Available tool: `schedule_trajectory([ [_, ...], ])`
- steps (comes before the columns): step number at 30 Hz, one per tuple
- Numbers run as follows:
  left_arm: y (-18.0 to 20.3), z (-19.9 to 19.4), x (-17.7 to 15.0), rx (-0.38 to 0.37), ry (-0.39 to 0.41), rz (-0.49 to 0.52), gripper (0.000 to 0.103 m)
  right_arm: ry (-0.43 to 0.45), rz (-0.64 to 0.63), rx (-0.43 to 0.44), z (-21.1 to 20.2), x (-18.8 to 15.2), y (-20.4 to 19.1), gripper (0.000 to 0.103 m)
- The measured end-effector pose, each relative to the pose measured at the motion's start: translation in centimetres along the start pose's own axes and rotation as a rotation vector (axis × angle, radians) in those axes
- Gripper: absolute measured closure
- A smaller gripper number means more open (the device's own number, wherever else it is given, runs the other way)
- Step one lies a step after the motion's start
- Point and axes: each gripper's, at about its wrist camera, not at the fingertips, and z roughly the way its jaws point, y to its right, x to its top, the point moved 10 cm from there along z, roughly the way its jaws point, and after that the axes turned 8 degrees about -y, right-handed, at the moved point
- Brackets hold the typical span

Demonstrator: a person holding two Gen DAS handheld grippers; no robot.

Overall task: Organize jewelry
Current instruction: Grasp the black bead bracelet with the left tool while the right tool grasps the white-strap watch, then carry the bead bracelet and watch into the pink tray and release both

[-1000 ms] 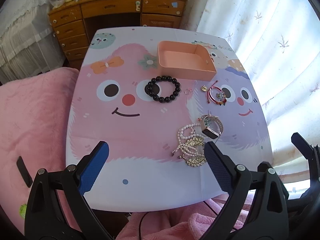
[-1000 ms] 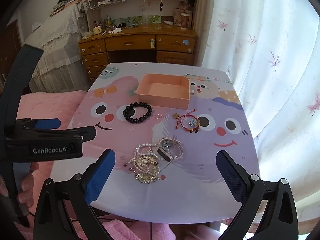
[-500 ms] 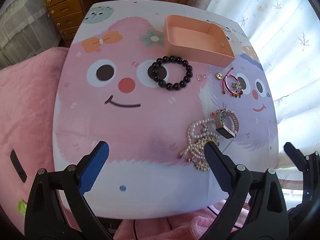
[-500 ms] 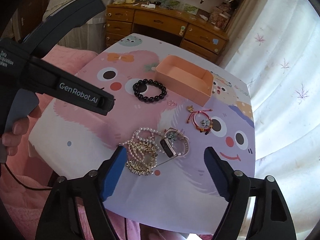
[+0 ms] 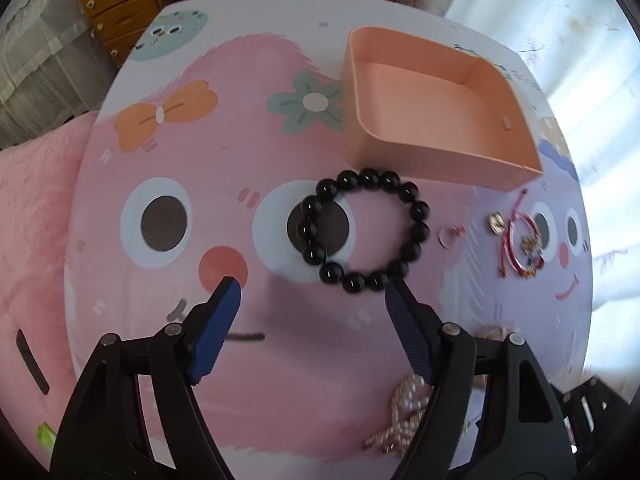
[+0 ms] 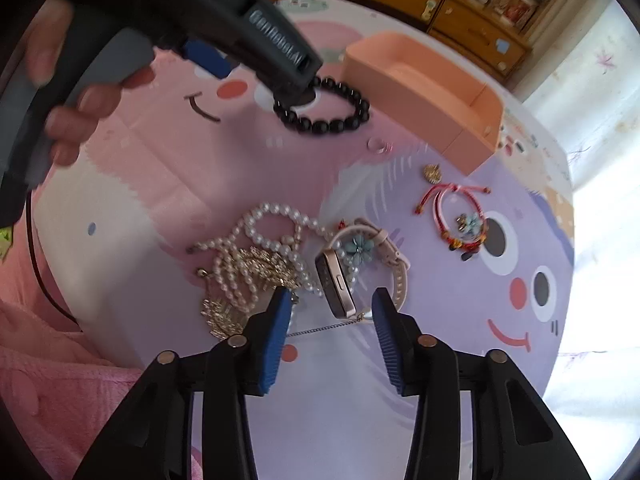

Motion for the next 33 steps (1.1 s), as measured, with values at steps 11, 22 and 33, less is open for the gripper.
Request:
schedule_trajectory([
  [11,-0.7,3.1,3.0,0.055,0.003,-0.013,0.046,0.019,-0.057,0.137,2.6,0.5,0.1,0.075],
  [22,0.0,3.0,3.9,0.065,0.076,0.029,0.091,0.031,0.123,0.267,4.6,1.4,2.8,0.094],
  [33,1.2,-1.0,1.4,0.043,0.129,0.086,0.091,0.093,0.306,0.329,2.1,1.0,5.4,0.094],
])
